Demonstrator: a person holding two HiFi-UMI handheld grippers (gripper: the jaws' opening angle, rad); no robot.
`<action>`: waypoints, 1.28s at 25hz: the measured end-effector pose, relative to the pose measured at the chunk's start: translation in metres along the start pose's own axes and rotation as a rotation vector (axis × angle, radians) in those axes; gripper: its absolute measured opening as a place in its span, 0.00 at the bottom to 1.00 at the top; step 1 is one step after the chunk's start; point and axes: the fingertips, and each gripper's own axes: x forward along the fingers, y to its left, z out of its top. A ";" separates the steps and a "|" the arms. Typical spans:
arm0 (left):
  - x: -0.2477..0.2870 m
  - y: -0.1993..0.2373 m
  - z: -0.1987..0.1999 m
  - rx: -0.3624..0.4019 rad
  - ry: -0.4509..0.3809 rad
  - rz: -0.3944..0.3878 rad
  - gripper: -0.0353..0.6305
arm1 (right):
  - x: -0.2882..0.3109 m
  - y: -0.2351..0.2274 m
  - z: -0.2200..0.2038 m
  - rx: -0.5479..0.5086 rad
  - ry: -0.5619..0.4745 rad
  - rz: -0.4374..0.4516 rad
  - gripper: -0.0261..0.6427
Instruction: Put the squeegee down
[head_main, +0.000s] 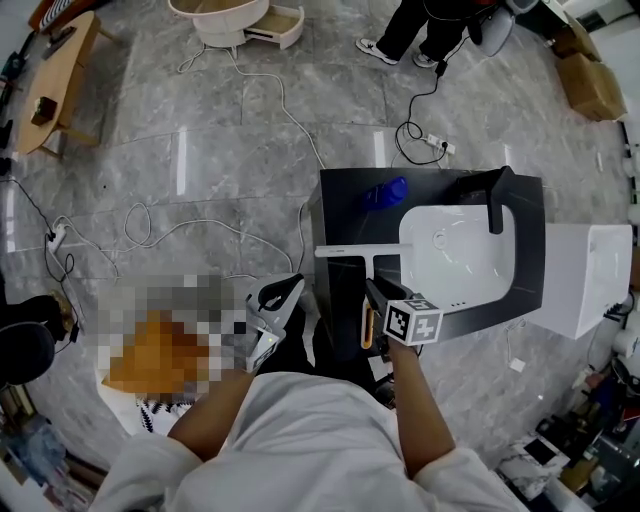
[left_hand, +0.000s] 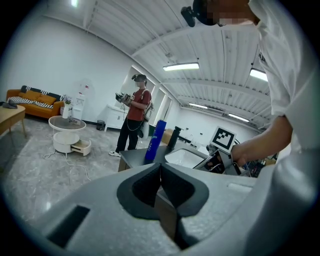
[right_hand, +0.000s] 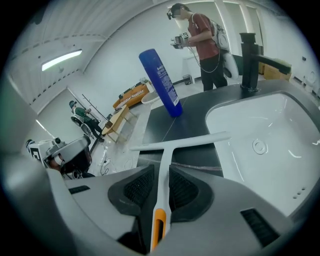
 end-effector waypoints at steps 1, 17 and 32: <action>-0.002 -0.001 0.003 0.003 -0.005 0.003 0.08 | -0.005 0.002 0.004 -0.001 -0.014 0.004 0.16; -0.027 -0.066 0.107 0.125 -0.150 0.088 0.08 | -0.190 0.064 0.120 -0.409 -0.609 0.093 0.14; -0.067 -0.205 0.159 0.197 -0.330 0.258 0.08 | -0.418 0.046 0.098 -0.598 -1.092 0.230 0.07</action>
